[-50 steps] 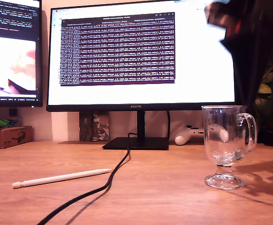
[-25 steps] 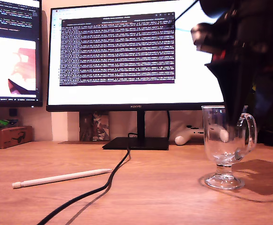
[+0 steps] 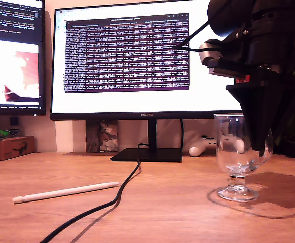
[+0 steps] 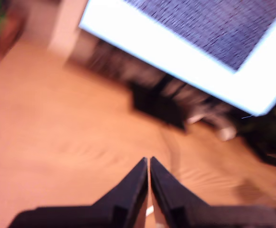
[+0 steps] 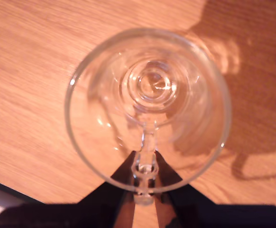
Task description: Pick the small glass cups in front of you with each of your hands, and place them behind the white pen
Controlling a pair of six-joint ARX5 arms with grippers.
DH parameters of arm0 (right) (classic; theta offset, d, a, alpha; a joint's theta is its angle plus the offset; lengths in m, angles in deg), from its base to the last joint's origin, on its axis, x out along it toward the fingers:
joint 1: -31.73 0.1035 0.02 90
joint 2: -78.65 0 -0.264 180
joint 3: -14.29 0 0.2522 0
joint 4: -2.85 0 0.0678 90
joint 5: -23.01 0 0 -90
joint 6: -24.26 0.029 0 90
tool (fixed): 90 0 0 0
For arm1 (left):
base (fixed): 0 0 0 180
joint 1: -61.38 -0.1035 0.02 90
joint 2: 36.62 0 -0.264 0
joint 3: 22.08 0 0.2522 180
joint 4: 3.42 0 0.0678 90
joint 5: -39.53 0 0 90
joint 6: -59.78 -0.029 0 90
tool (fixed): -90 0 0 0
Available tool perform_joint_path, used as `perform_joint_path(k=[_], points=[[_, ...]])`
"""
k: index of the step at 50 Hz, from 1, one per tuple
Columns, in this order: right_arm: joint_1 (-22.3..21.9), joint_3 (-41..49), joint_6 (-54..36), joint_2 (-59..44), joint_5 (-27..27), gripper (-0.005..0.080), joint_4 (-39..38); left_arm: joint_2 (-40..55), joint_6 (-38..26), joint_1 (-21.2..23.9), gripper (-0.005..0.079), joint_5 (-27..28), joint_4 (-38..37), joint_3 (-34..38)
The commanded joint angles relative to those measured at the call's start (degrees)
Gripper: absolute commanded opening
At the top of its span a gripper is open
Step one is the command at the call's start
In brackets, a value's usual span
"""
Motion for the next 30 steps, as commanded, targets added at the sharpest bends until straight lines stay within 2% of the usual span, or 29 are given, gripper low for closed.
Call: perform_joint_path(k=[1,3,4,5,6,7,9,10,11,12,14,15,18,25,26,28,29,30], points=[[0.3,0.1,-0.4,-0.2,0.0,-0.0013,-0.8,3.9,-4.6,0.2,-0.0018,0.3,-3.7,-3.2],[0.3,0.1,-0.8,-0.2,0.0,-0.0013,-1.2,6.1,-4.6,0.2,-0.0018,0.2,-6.1,-5.7],[0.3,0.1,-1.3,-0.2,0.0,-0.0013,-1.4,7.4,-9.5,0.2,-0.0018,0.1,-7.3,-7.1],[0.3,0.1,-1.6,-0.2,0.1,-0.0013,-1.6,8.8,-9.8,0.2,-0.0018,0.0,-8.4,-8.5],[0.3,0.1,-1.6,-0.2,0.1,-0.0013,-1.8,10.1,-13.4,0.2,-0.0018,-0.2,-9.6,-9.5],[0.3,0.1,-1.7,-0.2,0.0,-0.0013,-1.9,11.6,-13.4,0.2,-0.0018,-0.2,-10.7,-11.1],[0.3,0.1,-1.8,-0.2,0.0,-0.0013,-2.4,14.4,-18.6,0.2,-0.0018,-0.7,-13.0,-13.7],[0.3,0.1,-1.9,-0.2,0.1,-0.0013,-2.6,15.8,-18.6,0.2,-0.0018,-1.0,-14.2,-14.9],[0.3,0.1,-1.9,-0.2,0.1,-0.0013,-2.8,17.4,-23.5,0.2,-0.0018,-1.6,-15.5,-16.3],[0.3,0.1,-1.9,-0.2,0.1,-0.0013,-3.0,19.0,-25.6,0.2,-0.0018,-2.5,-17.0,-17.8],[0.3,0.1,-1.9,-0.2,0.1,-0.0013,-3.3,22.1,-26.4,0.2,-0.0018,-4.6,-19.5,-20.3],[0.3,0.1,-1.9,-0.2,0.1,-0.0013,-3.6,23.5,-29.8,0.2,-0.0018,-5.7,-20.7,-21.5],[0.3,0.1,-1.9,-0.2,0.3,-0.0013,-4.6,28.3,-32.5,0.2,-0.0018,-9.4,-23.9,-25.5],[0.3,0.1,-1.9,-0.2,0.9,-0.0013,-6.1,37.5,-31.2,0.1,-0.0018,-17.2,-27.7,-33.0],[0.3,0.1,-1.9,-0.2,0.9,-0.0013,-6.1,38.8,-25.5,0.1,-0.0018,-18.3,-27.9,-33.9],[0.3,0.1,-1.9,-0.2,0.9,-0.0013,-6.3,41.4,-23.5,-0.1,-0.0018,-20.3,-28.4,-35.7],[0.3,0.1,-1.9,-0.2,0.9,-0.0013,-6.4,42.6,-17.4,-0.3,-0.0018,-21.1,-28.5,-36.4],[0.3,0.1,-1.9,-0.2,0.9,-0.0013,-6.5,44.0,-16.3,-0.5,-0.0018,-21.6,-28.7,-37.2]])
